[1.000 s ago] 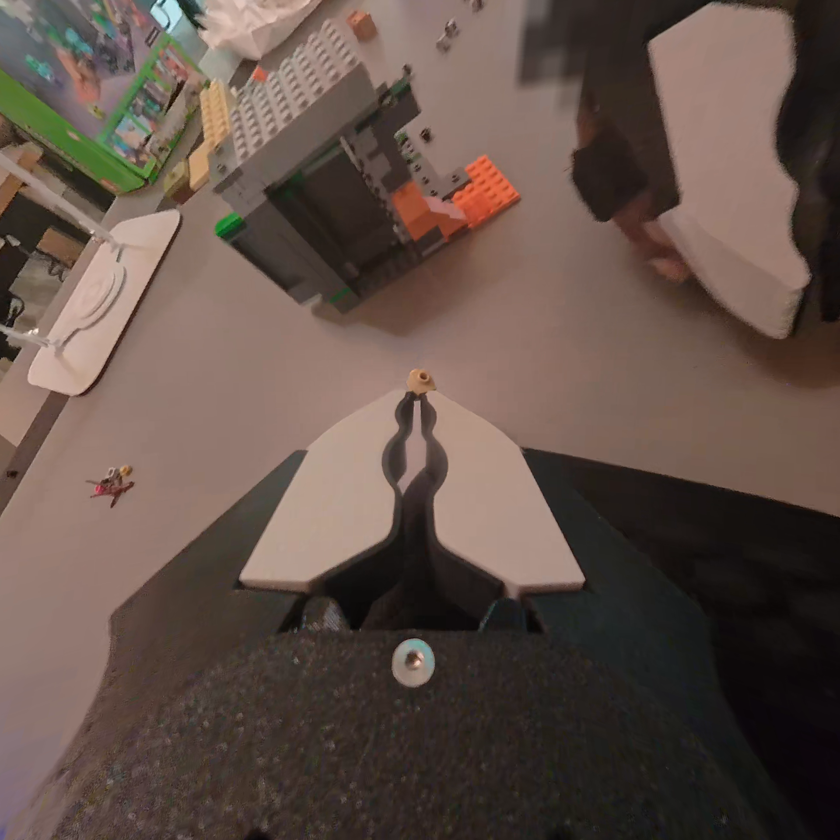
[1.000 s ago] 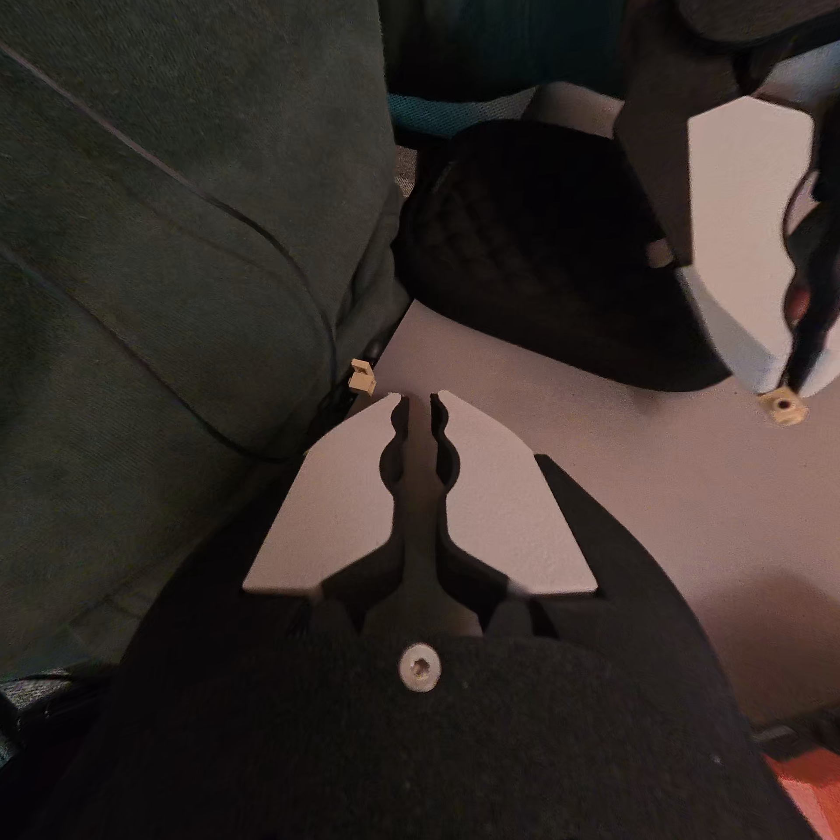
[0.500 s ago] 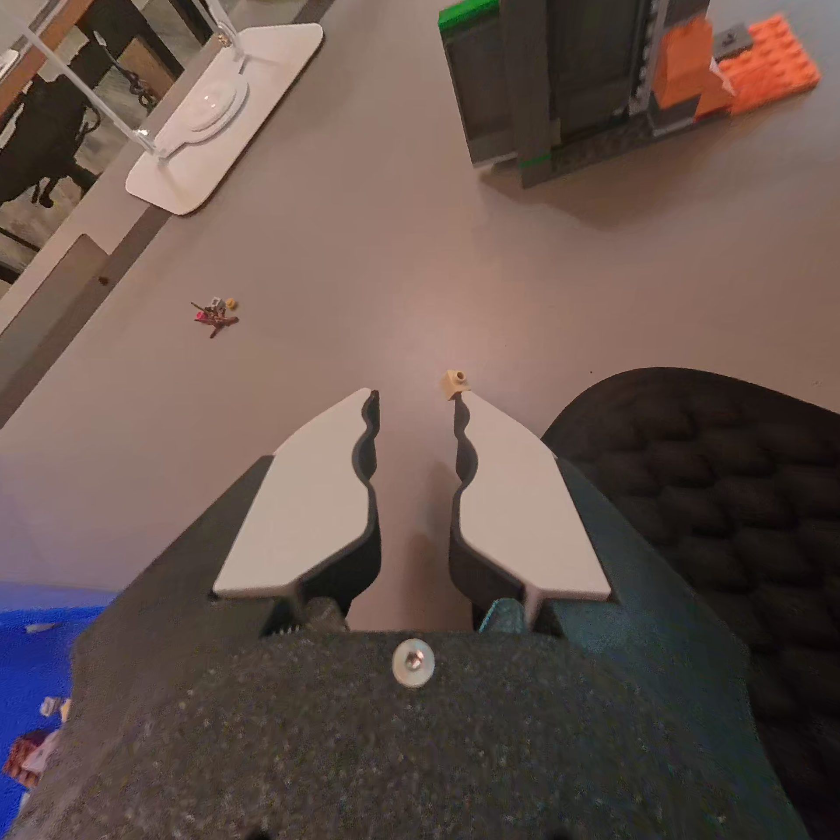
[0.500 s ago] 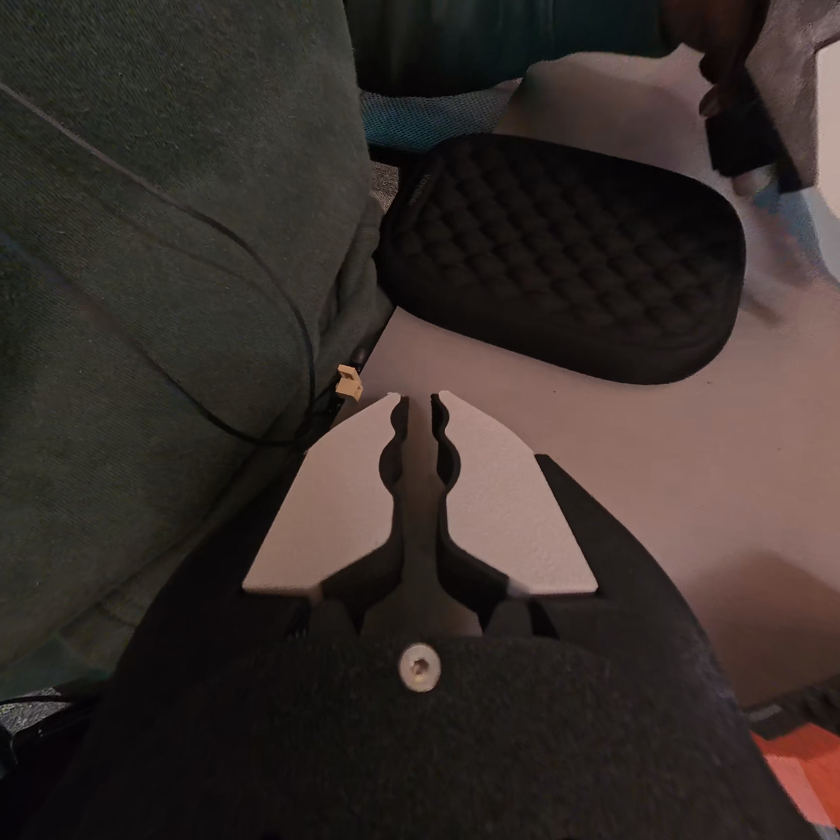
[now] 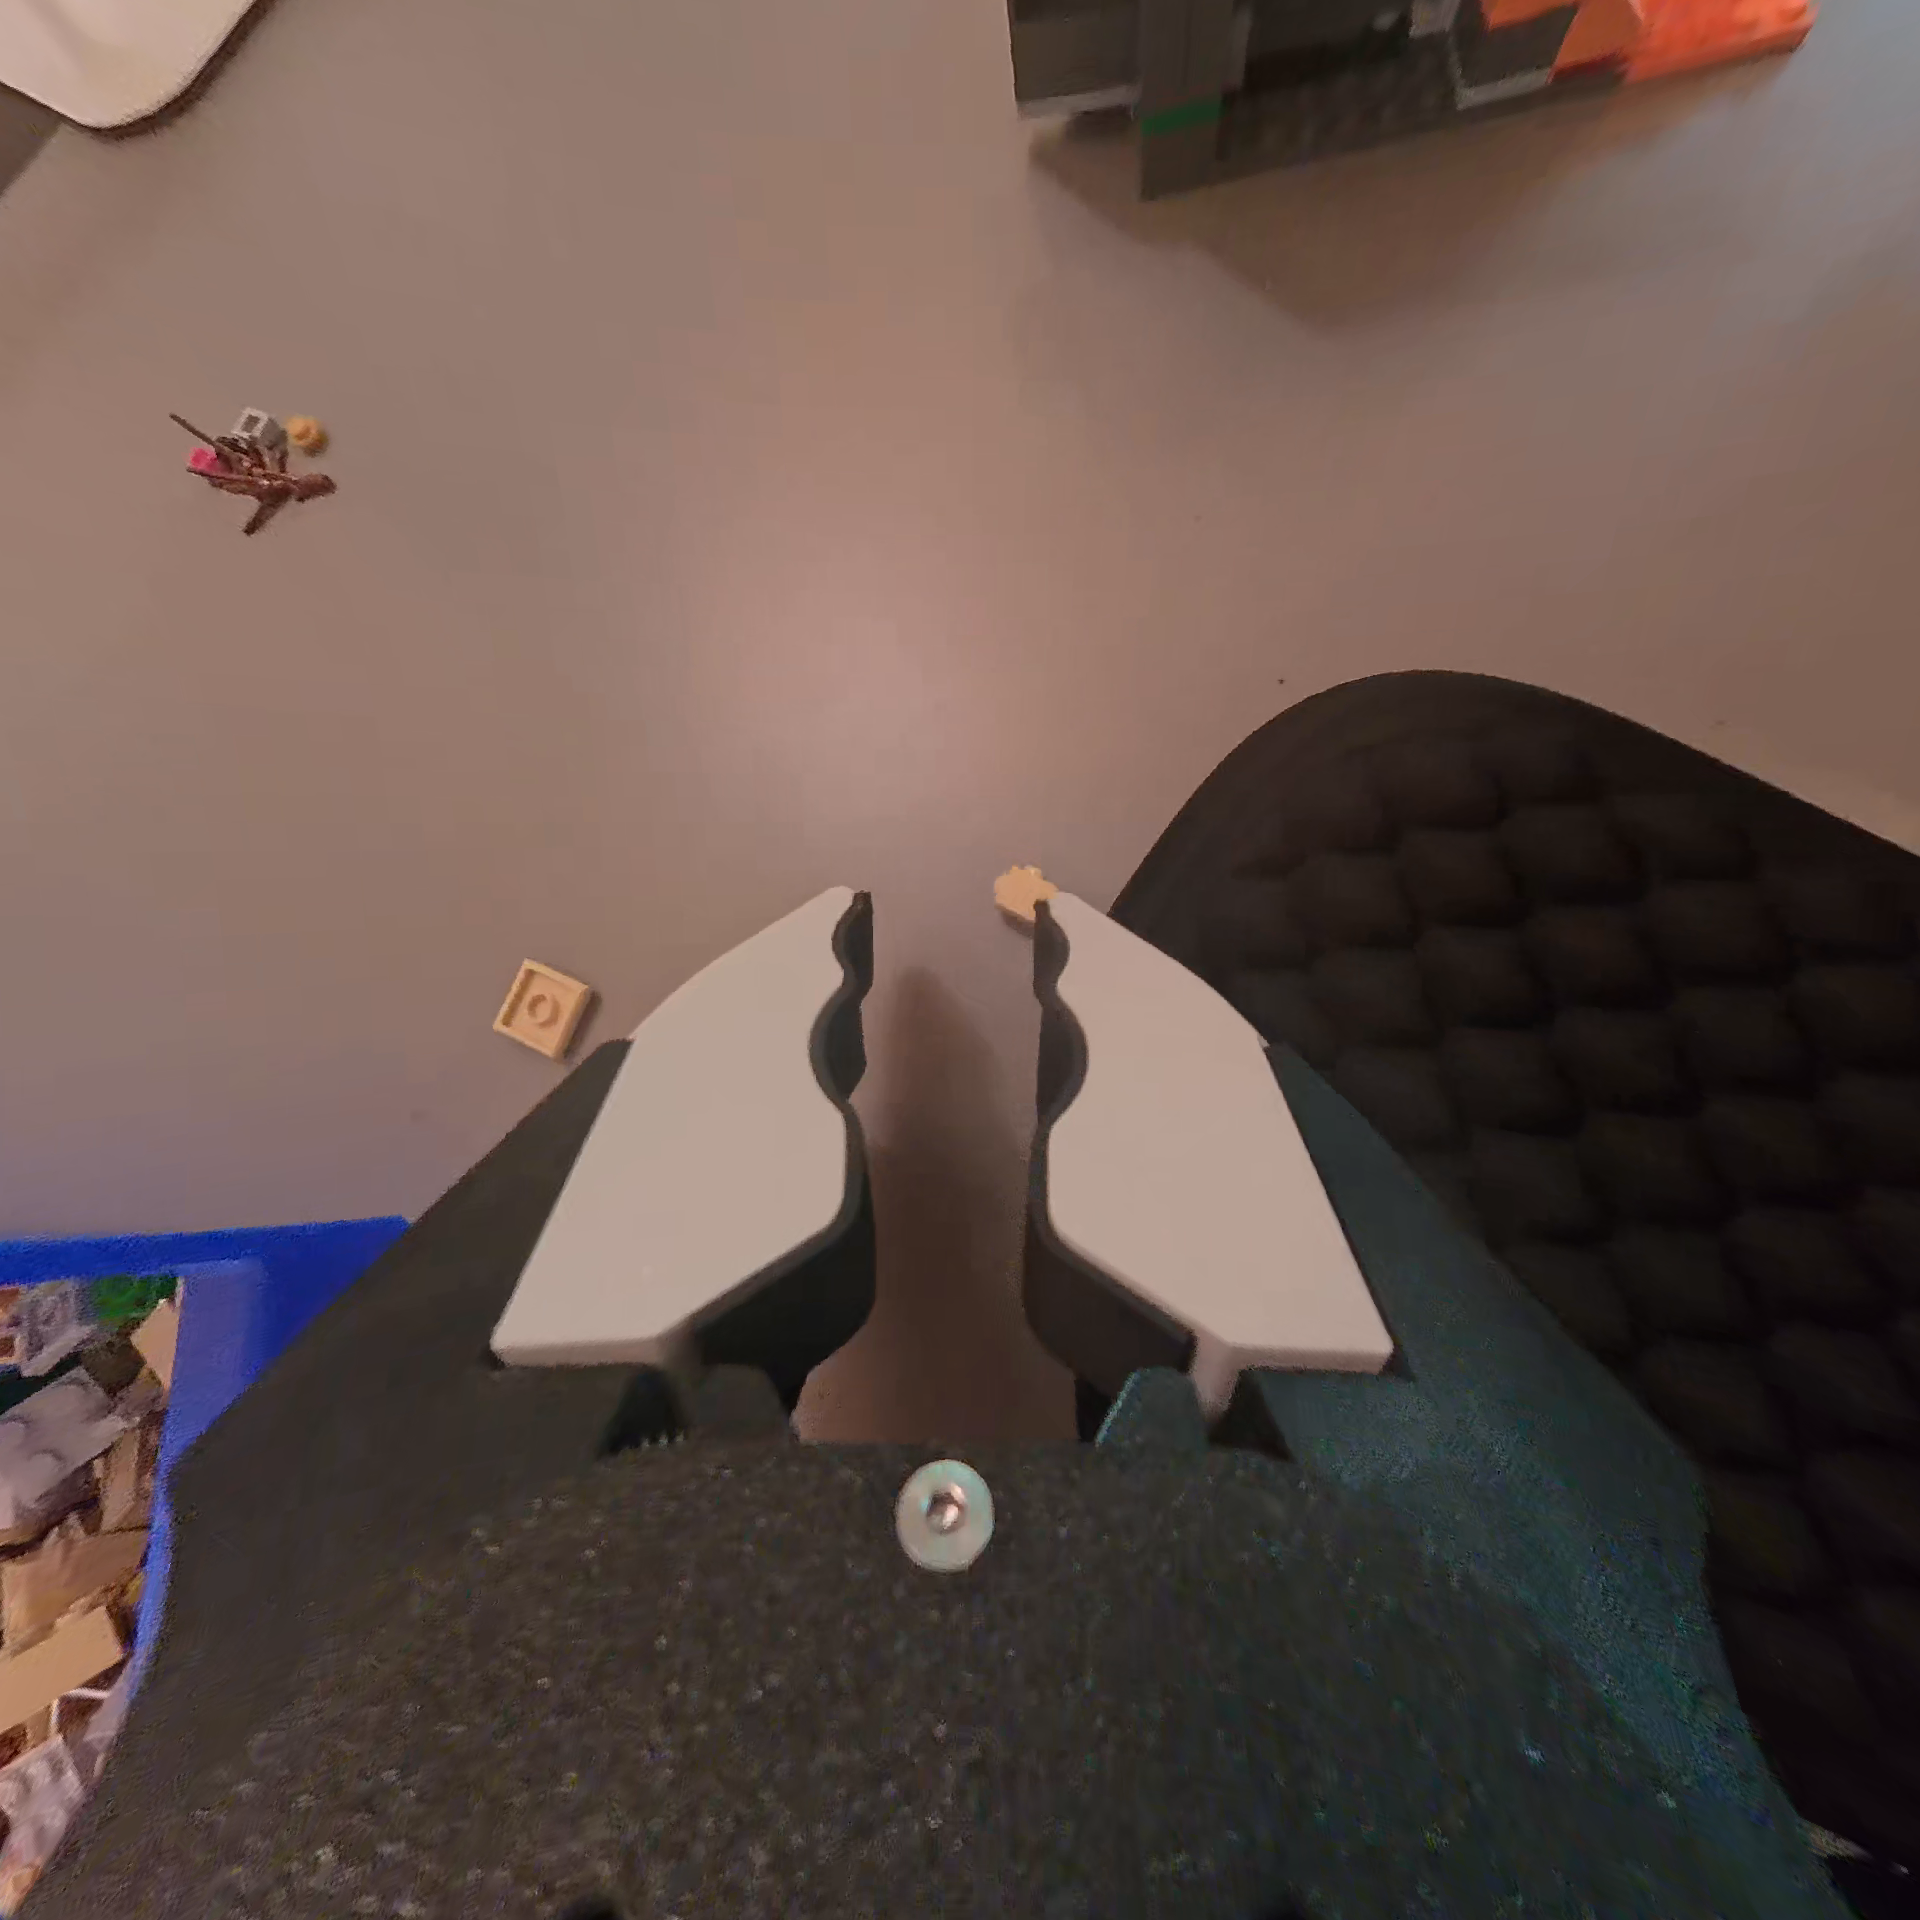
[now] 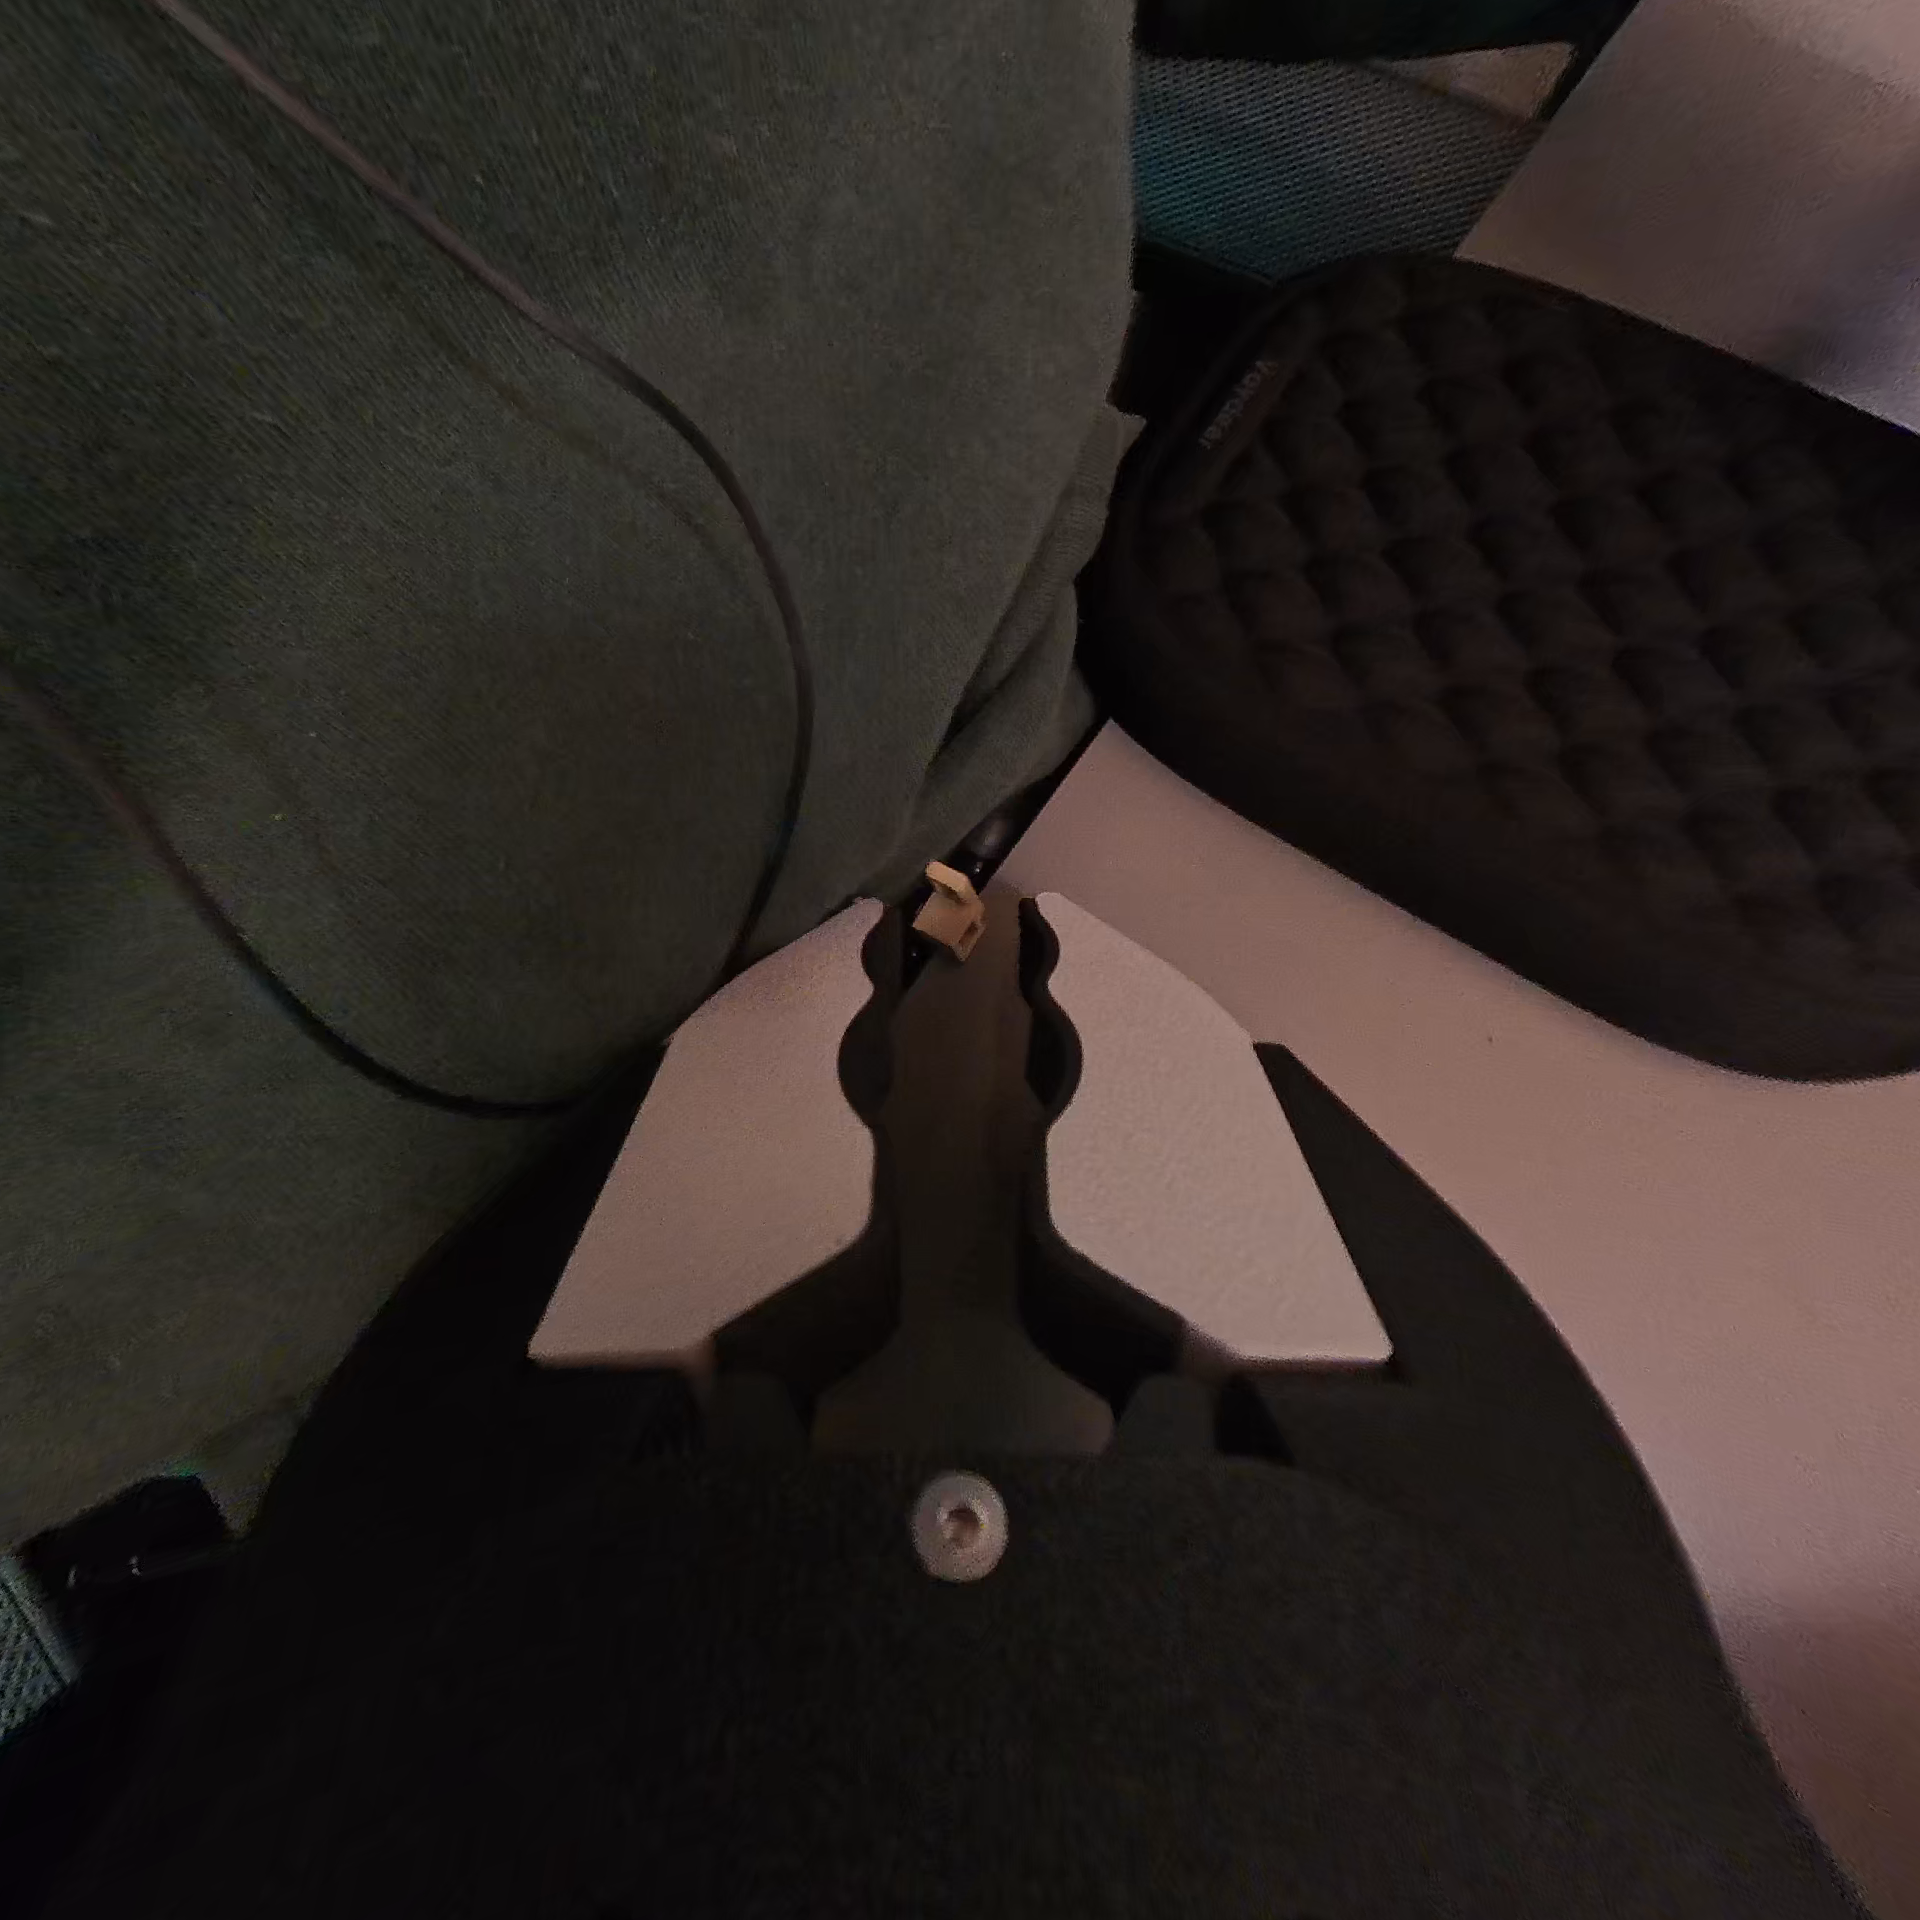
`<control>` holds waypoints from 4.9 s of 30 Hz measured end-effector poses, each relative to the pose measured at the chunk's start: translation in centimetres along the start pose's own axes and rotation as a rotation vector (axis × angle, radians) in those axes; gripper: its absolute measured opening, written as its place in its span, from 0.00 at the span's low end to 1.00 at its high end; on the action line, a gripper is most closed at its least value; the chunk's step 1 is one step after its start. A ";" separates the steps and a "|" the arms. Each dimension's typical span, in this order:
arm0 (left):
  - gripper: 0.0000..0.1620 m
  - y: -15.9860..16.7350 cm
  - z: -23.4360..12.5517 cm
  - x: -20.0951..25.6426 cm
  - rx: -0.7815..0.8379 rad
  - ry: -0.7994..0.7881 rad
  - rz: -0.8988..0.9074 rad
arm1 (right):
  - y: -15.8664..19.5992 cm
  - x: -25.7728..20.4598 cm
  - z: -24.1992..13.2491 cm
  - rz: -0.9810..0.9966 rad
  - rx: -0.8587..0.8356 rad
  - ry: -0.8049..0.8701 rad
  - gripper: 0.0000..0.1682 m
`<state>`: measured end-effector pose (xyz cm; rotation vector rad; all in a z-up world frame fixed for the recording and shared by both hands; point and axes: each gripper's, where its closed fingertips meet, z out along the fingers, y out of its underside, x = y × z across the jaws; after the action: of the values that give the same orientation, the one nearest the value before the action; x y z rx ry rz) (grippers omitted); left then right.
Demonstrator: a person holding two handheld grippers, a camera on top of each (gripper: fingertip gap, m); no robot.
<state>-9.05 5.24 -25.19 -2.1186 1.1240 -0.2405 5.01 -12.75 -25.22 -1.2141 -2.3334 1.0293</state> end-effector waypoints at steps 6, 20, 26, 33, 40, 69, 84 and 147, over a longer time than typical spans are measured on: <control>0.19 -0.3 -0.7 -0.4 0.029 -0.037 0.006 | -0.3 -0.2 0.9 -0.093 -0.047 -0.025 0.09; 0.16 -5.7 -4.1 4.3 0.328 0.100 0.005 | -2.9 3.7 -5.8 0.009 0.316 0.335 0.01; 0.16 -10.6 -5.3 10.6 0.530 0.414 -0.091 | -5.4 6.9 -12.6 0.081 0.666 0.669 0.01; 0.12 -15.2 -6.3 13.8 0.685 0.745 -0.322 | -5.8 7.6 -14.8 0.137 0.810 0.796 0.01; 0.08 -16.2 -5.9 14.1 0.686 0.852 -0.419 | -5.7 7.5 -15.1 0.138 0.845 0.824 0.01; 0.04 -11.4 -1.0 12.9 0.404 0.330 0.089 | -1.5 8.8 -12.2 0.263 0.524 0.744 0.01; 0.05 -9.5 0.6 12.2 0.313 0.255 0.137 | 1.2 8.1 -8.3 0.256 0.241 0.648 0.19; 0.15 -0.2 0.4 0.5 -0.124 0.231 -0.039 | 2.5 8.6 -12.1 0.333 0.330 0.816 0.16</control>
<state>-8.38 5.12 -25.42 -2.2672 1.2589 -0.4538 8.22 0.69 -19.09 -1.5323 -1.3218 0.7564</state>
